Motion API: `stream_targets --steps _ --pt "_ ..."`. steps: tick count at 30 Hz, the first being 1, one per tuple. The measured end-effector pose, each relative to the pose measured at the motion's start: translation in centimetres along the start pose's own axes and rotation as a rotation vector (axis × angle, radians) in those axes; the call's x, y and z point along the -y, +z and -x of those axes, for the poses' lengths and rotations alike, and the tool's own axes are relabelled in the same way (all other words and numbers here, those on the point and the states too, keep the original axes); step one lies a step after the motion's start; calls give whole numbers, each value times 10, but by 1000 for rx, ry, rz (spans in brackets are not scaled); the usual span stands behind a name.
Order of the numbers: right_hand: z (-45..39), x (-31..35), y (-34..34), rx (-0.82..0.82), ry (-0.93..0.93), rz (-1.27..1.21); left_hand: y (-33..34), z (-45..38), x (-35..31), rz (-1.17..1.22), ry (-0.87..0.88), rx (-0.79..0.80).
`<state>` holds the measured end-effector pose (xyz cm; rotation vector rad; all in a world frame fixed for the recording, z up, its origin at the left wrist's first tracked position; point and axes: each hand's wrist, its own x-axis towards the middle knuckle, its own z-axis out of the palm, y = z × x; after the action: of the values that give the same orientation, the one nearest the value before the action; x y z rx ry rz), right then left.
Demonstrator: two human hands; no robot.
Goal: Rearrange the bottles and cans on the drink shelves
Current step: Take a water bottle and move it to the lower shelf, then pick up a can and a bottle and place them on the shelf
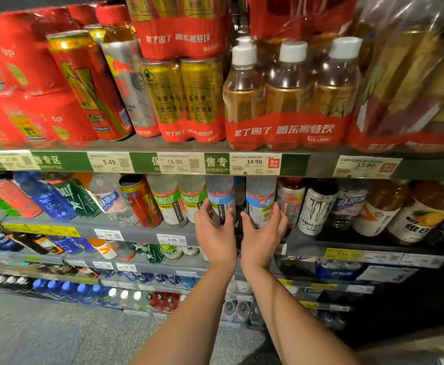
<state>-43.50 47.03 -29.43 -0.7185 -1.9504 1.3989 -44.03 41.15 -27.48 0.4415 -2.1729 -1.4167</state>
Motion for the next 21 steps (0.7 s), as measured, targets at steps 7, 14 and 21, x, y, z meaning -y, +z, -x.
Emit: stream_targets --steps 7,14,21 --pt "-12 -3 -7 99 -84 103 -4 -5 7 35 2 26" --pt "-10 1 -11 246 -127 146 -20 -16 18 67 36 119" --pt "11 -2 -41 121 -45 13 -31 -1 13 196 121 155"
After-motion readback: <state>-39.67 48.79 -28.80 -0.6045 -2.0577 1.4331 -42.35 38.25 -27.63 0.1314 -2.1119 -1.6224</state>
